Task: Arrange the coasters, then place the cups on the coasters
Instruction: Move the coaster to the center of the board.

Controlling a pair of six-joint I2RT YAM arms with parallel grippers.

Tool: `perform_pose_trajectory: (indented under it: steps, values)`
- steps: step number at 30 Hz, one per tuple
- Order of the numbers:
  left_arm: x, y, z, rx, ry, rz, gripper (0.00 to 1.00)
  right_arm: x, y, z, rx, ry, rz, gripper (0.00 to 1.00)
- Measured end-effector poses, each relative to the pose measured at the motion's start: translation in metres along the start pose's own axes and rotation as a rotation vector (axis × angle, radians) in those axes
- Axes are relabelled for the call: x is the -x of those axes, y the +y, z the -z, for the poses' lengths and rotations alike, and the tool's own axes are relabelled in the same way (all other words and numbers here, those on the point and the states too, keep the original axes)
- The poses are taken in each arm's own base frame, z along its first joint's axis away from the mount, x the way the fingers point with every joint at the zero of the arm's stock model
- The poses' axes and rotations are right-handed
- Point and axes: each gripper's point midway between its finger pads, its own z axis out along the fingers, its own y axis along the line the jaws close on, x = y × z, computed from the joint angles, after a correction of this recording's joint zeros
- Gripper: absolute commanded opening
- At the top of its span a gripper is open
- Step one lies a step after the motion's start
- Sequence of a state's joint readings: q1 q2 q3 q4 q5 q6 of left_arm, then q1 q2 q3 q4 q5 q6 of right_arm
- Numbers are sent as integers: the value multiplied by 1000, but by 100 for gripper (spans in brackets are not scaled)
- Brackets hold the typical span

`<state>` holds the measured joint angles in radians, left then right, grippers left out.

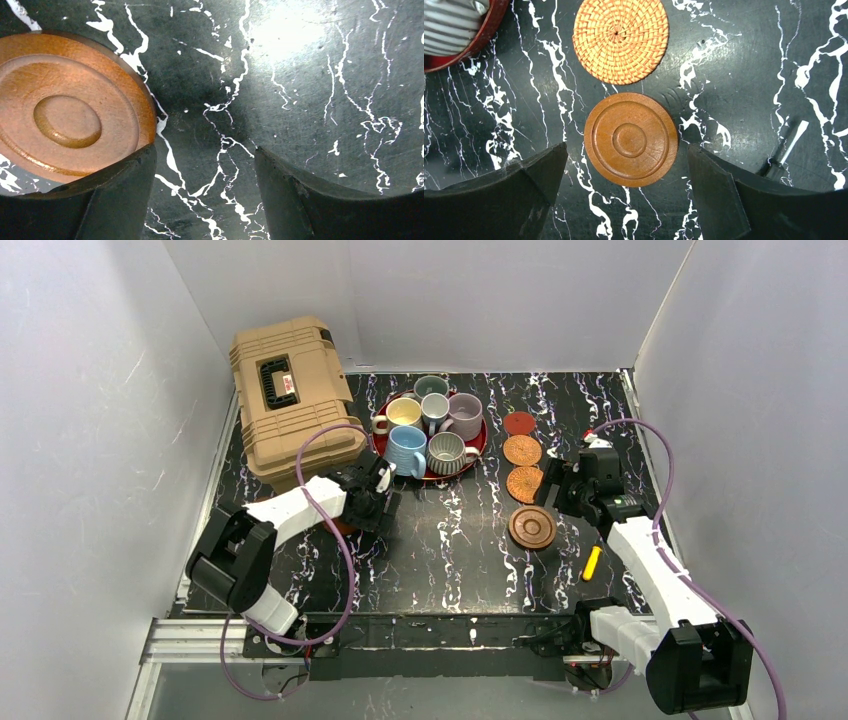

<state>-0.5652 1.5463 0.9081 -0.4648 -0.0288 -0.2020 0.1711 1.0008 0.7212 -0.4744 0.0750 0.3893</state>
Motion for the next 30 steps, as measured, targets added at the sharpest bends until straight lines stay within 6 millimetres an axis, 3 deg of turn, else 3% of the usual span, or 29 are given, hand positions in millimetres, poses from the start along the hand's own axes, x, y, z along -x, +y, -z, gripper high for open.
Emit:
perform_pose_trajectory:
  steps: [4,11,21,30]
  values:
    - [-1,-5,-1,-28,10,1,68,-13,0,-3,16,37,-6,98]
    - [-1,-12,-1,-62,15,5,68,-44,-3,-5,28,137,-18,89]
    - [29,-7,30,-44,-162,1,72,-60,11,-6,30,178,46,78]
    - [22,4,12,28,-82,-8,72,-79,18,-16,-36,219,136,75]
